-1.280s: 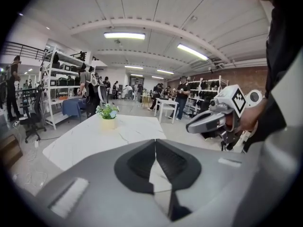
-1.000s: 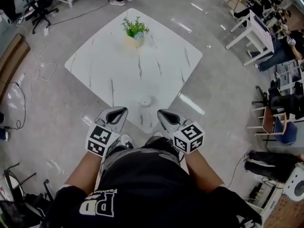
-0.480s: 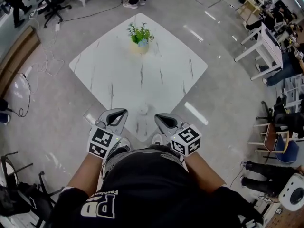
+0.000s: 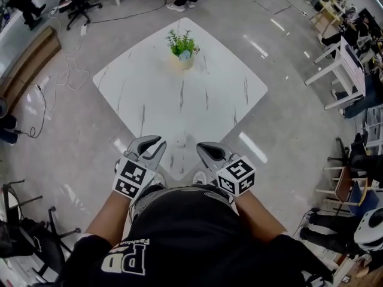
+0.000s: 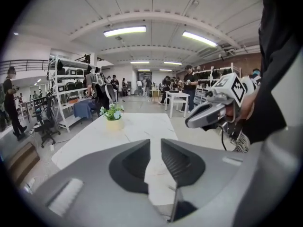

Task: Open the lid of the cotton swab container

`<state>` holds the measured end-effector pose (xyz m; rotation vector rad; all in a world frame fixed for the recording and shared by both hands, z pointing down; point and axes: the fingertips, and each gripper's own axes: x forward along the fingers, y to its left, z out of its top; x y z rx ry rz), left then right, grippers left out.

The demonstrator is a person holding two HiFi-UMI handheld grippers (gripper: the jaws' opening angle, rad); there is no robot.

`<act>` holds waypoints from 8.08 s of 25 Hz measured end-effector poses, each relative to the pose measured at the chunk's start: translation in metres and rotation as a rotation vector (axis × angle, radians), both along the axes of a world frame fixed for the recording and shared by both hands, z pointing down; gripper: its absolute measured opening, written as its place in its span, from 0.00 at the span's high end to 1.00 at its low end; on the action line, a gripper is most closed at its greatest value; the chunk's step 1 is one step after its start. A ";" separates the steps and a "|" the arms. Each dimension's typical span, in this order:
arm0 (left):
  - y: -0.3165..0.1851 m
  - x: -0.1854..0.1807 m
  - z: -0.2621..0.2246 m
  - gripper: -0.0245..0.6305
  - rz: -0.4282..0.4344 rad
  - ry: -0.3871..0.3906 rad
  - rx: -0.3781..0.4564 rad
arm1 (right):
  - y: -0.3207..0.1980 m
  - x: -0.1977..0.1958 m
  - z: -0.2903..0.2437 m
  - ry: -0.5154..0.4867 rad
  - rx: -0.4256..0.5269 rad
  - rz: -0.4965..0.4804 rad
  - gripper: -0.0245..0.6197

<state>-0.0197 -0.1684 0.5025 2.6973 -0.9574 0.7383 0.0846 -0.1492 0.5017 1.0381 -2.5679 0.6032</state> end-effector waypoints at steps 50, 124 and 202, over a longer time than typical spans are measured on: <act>0.005 0.023 0.092 0.48 0.136 -0.161 -0.129 | 0.004 0.010 0.021 -0.025 -0.045 0.065 0.96; -0.003 0.053 0.205 0.50 0.168 -0.285 -0.236 | 0.023 0.003 0.057 -0.027 -0.083 0.050 0.96; -0.039 -0.008 -0.085 0.51 -0.060 0.302 0.235 | -0.033 0.015 -0.090 -0.011 0.238 0.042 0.96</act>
